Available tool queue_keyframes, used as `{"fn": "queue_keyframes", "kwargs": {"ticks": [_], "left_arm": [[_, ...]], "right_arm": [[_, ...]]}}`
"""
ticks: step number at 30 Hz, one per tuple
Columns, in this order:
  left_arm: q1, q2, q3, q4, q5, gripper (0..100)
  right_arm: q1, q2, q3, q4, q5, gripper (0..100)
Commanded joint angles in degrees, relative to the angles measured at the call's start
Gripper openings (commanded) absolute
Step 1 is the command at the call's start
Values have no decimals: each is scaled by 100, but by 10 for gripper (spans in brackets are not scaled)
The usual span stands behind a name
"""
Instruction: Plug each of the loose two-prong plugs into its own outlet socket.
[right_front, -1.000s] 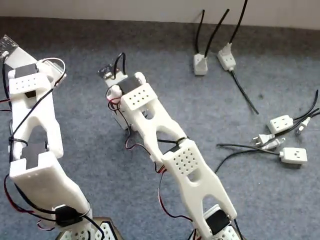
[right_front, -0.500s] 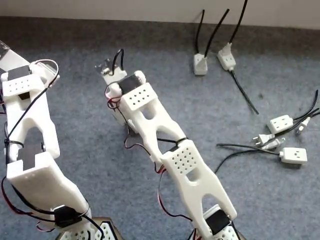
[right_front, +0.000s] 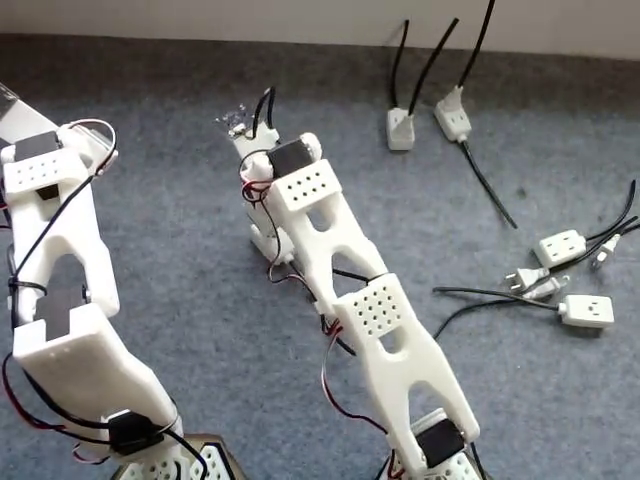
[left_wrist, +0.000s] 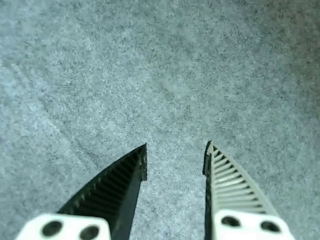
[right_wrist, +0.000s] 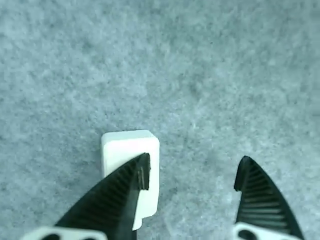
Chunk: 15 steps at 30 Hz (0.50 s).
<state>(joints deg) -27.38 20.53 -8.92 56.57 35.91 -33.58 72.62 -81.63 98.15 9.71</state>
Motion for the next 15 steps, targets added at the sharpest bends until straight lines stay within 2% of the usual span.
{"fn": "queue_keyframes", "kwargs": {"ticks": [1, 7, 15], "left_arm": [[-57, -66, -242, -97, 18, 204], [-40, -40, -242, -97, 18, 204], [-40, -40, -242, -97, 18, 204]], "right_arm": [[462, 154, -4, 145, 88, 275], [954, 154, -4, 145, 510, 275], [1007, -585, -1015, 303, 510, 275]]}}
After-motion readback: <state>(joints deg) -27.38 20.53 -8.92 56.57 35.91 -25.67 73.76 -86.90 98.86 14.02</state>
